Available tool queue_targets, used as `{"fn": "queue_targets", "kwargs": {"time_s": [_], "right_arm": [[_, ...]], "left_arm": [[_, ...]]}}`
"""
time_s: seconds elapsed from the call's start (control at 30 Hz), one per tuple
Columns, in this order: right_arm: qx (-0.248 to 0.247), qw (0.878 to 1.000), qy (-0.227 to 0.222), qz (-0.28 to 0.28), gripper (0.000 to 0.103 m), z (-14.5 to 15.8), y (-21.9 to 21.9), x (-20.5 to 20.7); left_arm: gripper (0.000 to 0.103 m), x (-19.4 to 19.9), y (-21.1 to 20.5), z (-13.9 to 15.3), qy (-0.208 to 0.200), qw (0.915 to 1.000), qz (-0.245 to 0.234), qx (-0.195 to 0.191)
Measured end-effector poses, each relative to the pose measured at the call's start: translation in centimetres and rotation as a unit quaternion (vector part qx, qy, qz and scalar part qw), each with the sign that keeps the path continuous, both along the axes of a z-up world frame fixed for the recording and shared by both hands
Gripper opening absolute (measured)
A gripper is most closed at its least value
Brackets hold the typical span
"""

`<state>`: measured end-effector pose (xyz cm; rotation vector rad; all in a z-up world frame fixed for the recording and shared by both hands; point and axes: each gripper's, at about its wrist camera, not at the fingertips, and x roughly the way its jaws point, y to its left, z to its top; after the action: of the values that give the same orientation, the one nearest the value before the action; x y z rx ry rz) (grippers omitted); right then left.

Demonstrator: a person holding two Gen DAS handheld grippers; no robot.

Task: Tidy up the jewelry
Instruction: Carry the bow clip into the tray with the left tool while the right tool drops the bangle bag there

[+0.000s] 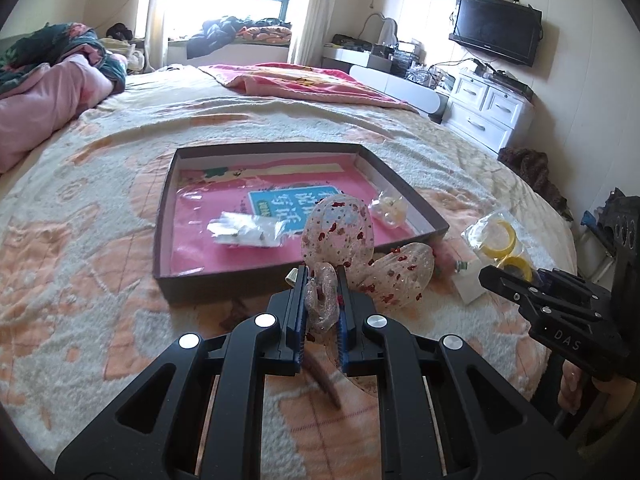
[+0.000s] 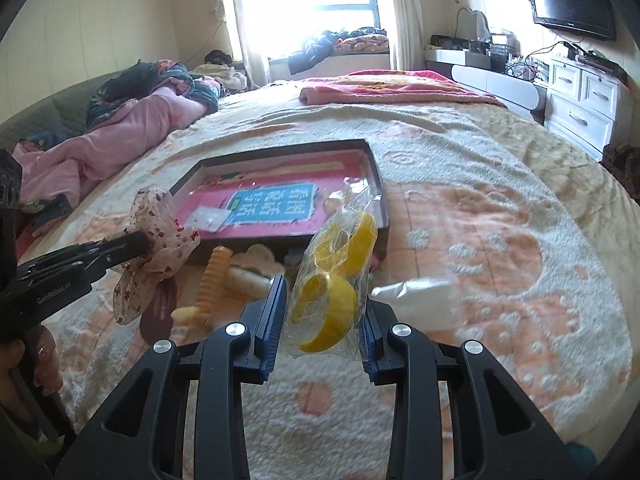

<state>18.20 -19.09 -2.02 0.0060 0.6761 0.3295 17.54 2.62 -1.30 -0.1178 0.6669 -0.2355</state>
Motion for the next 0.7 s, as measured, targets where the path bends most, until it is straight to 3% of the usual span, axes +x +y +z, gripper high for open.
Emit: {"fn": "queue_targets", "kwargs": {"time_s": [0.57,0.7], "right_arm": [[0.008,1.0,0.0,0.006,0.031,0.3,0.4,6.0],[0.003,1.0,-0.006,0.017,0.016,0.1,1.0,7.4]], "left_arm": [[0.008,5.4,-0.7,0.2,0.013,0.9997,0.017,0.014],[0.008,6.8,-0.7,0.1,0.014,0.9995,0.022,0.019]]}}
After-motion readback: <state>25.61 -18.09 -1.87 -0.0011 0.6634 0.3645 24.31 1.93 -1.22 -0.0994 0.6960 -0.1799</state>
